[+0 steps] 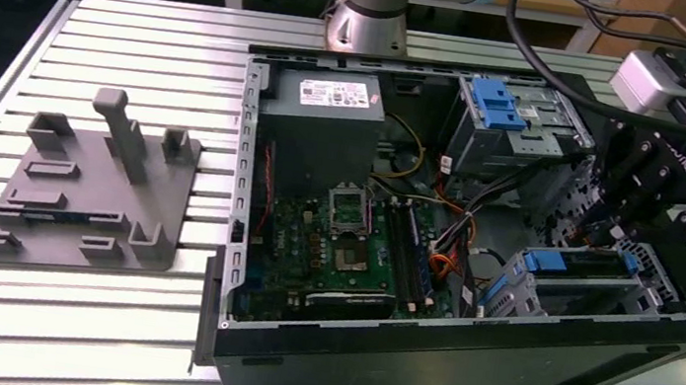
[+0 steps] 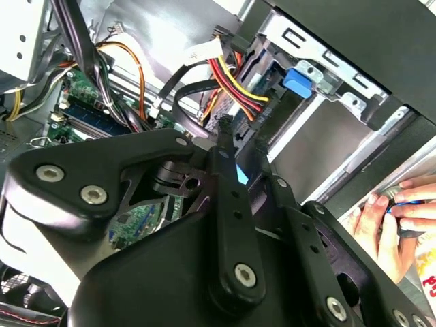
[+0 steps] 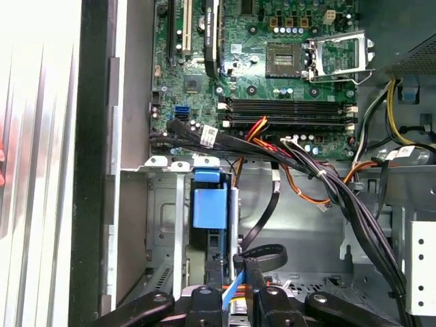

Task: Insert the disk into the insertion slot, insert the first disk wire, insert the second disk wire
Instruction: 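Insert the second disk wire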

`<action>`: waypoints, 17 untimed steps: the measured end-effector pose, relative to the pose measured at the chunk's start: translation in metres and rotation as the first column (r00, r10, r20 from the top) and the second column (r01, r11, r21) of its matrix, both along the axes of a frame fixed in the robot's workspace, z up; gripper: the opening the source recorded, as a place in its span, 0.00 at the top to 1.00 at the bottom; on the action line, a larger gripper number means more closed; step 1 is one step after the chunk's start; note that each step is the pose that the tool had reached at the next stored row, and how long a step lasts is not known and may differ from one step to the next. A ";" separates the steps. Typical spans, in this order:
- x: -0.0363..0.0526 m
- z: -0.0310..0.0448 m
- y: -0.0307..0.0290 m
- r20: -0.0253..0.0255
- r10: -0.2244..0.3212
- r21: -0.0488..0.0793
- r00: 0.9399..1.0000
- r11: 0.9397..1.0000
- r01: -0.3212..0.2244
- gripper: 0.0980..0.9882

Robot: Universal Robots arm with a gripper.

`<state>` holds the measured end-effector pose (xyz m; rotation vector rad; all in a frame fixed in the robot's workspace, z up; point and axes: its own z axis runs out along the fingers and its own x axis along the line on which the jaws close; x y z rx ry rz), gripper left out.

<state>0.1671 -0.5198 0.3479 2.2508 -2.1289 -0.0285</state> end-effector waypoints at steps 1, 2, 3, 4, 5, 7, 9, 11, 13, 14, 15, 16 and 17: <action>-0.0006 0.0000 0.0016 0.001 -0.001 0.000 1.000 1.000 0.001 0.80; -0.0012 0.0001 0.0030 0.002 -0.002 0.000 1.000 1.000 0.002 0.80; -0.0019 0.0002 0.0044 0.004 -0.003 0.000 1.000 1.000 0.003 0.80; -0.0026 0.0004 0.0058 0.006 -0.004 0.000 1.000 1.000 0.004 0.80; -0.0033 0.0007 0.0071 0.008 -0.005 0.000 1.000 1.000 0.005 0.80; -0.0056 0.0014 0.0095 0.013 -0.007 0.000 1.000 1.000 0.007 0.80; -0.0079 0.0014 0.0113 0.013 -0.008 -0.001 1.000 1.000 0.008 0.80; -0.0094 0.0013 0.0125 0.013 -0.008 -0.004 1.000 1.000 0.008 0.80; -0.0100 0.0014 0.0129 0.013 -0.008 -0.016 1.000 1.000 0.008 0.80; -0.0102 0.0014 0.0130 0.013 -0.008 -0.024 1.000 1.000 0.008 0.80; -0.0104 0.0014 0.0131 0.013 -0.008 -0.035 1.000 0.999 0.008 0.80; -0.0105 0.0013 0.0132 0.013 -0.008 -0.042 1.000 0.999 0.009 0.80; -0.0108 0.0012 0.0134 0.014 -0.009 -0.048 1.000 0.999 0.009 0.80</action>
